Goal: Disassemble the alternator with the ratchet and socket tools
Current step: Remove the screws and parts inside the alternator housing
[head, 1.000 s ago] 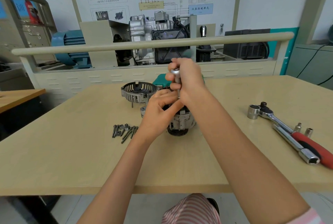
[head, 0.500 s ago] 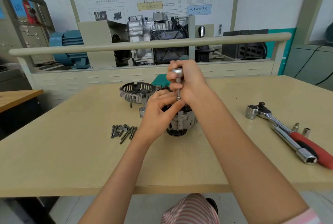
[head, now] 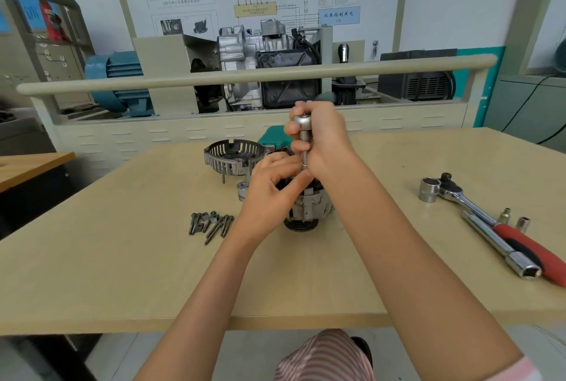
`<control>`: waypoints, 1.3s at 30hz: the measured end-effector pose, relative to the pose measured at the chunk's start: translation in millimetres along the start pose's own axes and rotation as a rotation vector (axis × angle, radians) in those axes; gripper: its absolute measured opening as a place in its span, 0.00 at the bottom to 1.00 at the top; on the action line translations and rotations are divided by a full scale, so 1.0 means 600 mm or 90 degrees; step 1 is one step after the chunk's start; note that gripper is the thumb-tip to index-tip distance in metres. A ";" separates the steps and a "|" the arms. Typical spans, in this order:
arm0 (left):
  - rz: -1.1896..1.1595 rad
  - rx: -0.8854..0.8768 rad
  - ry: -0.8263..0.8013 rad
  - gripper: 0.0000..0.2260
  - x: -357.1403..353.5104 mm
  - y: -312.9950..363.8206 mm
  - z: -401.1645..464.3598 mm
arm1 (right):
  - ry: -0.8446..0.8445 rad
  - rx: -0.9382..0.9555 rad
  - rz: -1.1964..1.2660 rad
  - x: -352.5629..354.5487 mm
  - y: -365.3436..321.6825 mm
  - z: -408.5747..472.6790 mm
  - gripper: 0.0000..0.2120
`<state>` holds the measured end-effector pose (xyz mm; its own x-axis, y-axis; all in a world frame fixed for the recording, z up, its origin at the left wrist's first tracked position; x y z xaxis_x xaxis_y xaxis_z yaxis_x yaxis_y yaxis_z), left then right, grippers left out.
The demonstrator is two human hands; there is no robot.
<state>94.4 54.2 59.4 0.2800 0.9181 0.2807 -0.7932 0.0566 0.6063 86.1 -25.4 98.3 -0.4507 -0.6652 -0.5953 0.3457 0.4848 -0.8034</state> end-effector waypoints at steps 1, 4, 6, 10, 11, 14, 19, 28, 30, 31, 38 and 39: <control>-0.005 -0.009 0.002 0.10 -0.001 0.002 0.000 | 0.055 0.064 0.024 0.008 -0.006 -0.003 0.06; -0.007 0.012 0.016 0.10 0.000 -0.002 0.000 | 0.141 0.193 0.076 0.018 -0.017 -0.016 0.05; -0.013 0.010 0.029 0.10 0.001 -0.004 0.000 | 0.129 0.166 0.051 0.012 -0.016 -0.015 0.05; -0.020 0.022 0.050 0.09 0.000 -0.005 0.001 | -0.041 -0.050 -0.056 -0.011 -0.002 -0.001 0.12; -0.022 0.028 0.050 0.12 0.002 -0.008 0.001 | -0.096 -0.091 -0.050 -0.015 0.001 0.000 0.12; -0.008 0.021 0.024 0.11 0.001 -0.012 0.001 | -0.122 -0.102 -0.028 -0.014 0.004 -0.002 0.10; -0.015 -0.015 0.019 0.18 0.002 0.007 0.003 | 0.137 0.147 0.104 0.020 -0.012 -0.010 0.08; -0.019 0.025 0.012 0.10 0.002 -0.013 0.003 | -0.185 -0.141 -0.033 -0.024 0.007 -0.004 0.10; -0.016 -0.003 0.005 0.12 0.003 -0.007 0.003 | -0.129 -0.106 -0.028 -0.017 0.005 -0.003 0.10; -0.012 -0.018 0.007 0.12 0.002 -0.003 0.002 | -0.063 -0.056 -0.011 -0.009 0.001 -0.002 0.10; -0.022 -0.007 0.035 0.12 0.001 0.002 0.002 | 0.134 0.166 0.063 0.016 -0.014 -0.014 0.08; -0.027 -0.002 0.032 0.11 0.000 0.000 0.001 | 0.095 0.107 0.026 0.009 -0.010 -0.008 0.09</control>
<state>94.9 54.0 59.9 0.2859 0.9332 0.2179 -0.7830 0.0964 0.6145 77.7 -29.3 99.8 -0.5457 -0.5502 -0.6320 0.4920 0.4001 -0.7732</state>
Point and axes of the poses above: each hand's wrist, its own z-axis towards the middle knuckle, its own x-axis out of the back of the hand, y = z × x, the point moved 7 cm from there along z, towards the middle knuckle, and after that the axes turned 7 degrees about y, right-handed, at the moved point
